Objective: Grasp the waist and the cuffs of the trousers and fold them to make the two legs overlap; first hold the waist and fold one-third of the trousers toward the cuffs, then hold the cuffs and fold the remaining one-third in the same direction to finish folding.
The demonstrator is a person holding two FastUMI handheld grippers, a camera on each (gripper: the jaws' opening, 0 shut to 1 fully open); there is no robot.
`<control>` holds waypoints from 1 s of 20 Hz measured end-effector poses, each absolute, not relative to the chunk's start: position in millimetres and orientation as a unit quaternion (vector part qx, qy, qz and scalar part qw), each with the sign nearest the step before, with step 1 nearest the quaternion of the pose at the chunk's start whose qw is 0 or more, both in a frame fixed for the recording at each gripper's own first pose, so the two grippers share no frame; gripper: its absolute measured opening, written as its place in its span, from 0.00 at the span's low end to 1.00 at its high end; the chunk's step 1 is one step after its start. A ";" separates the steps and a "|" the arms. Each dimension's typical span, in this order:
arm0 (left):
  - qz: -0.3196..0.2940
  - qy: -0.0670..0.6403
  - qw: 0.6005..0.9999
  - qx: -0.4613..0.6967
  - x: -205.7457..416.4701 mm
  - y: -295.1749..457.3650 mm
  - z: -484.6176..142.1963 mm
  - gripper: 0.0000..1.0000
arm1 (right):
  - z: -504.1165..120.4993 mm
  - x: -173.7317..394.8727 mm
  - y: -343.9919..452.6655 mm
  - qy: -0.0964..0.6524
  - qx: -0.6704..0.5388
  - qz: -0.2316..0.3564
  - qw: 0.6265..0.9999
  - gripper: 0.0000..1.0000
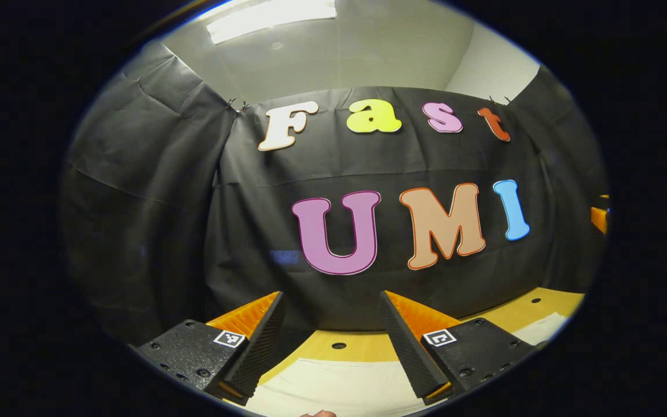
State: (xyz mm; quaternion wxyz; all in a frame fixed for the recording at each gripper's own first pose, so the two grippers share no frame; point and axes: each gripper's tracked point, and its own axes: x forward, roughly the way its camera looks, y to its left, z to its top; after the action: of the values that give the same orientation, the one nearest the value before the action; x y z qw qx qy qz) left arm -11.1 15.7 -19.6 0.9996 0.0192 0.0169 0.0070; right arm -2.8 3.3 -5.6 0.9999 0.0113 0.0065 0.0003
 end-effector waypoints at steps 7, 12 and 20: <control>0.004 0.045 0.994 0.095 -25.8 36.2 -46.2 0.94 | -12.9 1.9 16.4 0.010 0.020 0.019 1.000 0.97; -0.034 0.088 0.980 0.177 -45.7 47.1 -81.3 0.95 | -22.1 5.1 30.7 0.018 0.024 0.040 0.999 0.97; -0.119 0.186 0.928 0.299 -97.7 60.9 -167.2 0.96 | -35.5 8.2 43.0 0.028 0.021 0.062 0.997 0.97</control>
State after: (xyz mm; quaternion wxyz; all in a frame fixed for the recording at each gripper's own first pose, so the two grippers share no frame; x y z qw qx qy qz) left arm -97.7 60.9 -167.2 0.9282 0.2993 0.1865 -0.1188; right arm 8.2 43.0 -35.5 0.9974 0.0207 0.0283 0.0623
